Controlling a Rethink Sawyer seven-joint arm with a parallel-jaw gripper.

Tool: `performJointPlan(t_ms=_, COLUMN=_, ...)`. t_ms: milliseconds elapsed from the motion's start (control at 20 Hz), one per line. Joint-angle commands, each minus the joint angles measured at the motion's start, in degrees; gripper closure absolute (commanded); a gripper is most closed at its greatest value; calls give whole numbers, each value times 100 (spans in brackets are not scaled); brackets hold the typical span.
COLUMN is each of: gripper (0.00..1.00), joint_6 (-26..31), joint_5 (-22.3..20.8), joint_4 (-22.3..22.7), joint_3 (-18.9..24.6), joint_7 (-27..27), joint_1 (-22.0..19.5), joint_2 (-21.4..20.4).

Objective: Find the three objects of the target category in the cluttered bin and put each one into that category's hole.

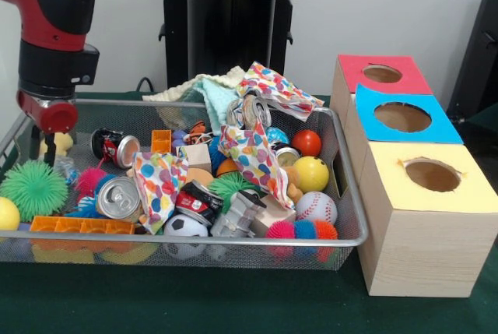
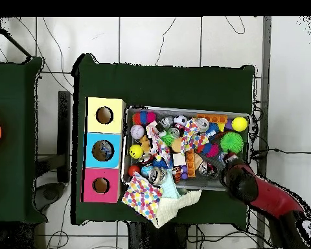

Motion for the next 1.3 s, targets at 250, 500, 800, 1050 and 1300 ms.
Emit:
performJointPlan(t_ms=250, gripper=0, joint_6=791, joint_5=-323, joint_4=-61, joint_3=804, joint_7=-341, joint_1=-227, joint_2=46)
performJointPlan(t_ms=500, gripper=0, joint_6=892, joint_5=-370, joint_4=106, joint_3=948, joint_7=-393, joint_1=-323, joint_2=-13)
performJointPlan(t_ms=800, gripper=0, joint_6=909, joint_5=-440, joint_4=216, joint_3=1117, joint_7=-413, joint_1=-412, joint_2=-74)
performJointPlan(t_ms=1050, gripper=0, joint_6=979, joint_5=-513, joint_4=277, joint_3=1292, joint_7=-466, joint_1=-534, joint_2=-84)
performJointPlan(t_ms=1300, gripper=0, joint_6=1049, joint_5=-542, joint_4=283, joint_3=1358, joint_7=-462, joint_1=-549, joint_2=-82)
